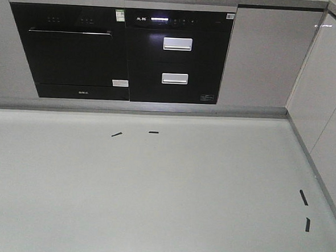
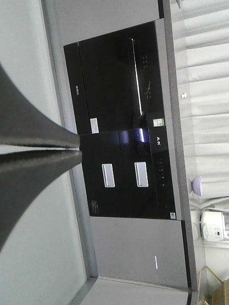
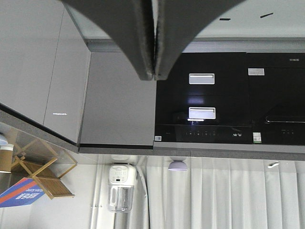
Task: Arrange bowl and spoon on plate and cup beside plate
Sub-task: 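Drive the base forward toward the kitchen counter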
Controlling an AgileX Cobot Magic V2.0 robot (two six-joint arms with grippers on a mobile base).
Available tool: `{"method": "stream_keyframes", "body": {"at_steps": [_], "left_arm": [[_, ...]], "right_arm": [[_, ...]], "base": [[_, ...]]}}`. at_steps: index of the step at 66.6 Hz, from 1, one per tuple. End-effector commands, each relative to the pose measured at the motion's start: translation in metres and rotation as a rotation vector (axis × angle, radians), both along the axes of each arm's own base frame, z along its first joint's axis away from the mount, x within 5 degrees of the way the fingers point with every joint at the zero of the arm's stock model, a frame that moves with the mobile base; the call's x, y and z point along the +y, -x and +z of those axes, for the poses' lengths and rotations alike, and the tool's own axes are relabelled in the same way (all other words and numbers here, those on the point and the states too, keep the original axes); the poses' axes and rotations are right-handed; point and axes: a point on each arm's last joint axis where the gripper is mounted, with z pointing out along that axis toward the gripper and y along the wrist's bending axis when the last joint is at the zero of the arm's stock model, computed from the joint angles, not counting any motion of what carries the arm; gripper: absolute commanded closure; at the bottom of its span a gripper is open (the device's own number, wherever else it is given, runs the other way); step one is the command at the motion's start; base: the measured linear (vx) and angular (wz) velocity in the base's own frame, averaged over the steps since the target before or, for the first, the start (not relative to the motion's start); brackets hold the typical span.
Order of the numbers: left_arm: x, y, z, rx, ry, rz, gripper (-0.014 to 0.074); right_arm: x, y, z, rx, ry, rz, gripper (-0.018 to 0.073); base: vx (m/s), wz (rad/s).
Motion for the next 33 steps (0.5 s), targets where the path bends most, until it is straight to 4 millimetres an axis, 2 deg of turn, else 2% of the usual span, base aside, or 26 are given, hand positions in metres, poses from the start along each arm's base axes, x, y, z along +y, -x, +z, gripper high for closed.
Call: {"method": "stream_keyframes", "body": {"at_steps": [1,33], "left_arm": [[0.0005,-0.0001,-0.0024,-0.061,0.023,0.006,0.0602],[0.0005,-0.0001,-0.0024,-0.061,0.023,0.006,0.0602]], "right_arm": [[-0.0011,0.0009,0.0025,-0.067,0.011,-0.015,0.0564],[-0.0011,0.0009,0.0025,-0.067,0.011,-0.015,0.0564]], "base": [[0.0,0.0],[0.0,0.0]]}}
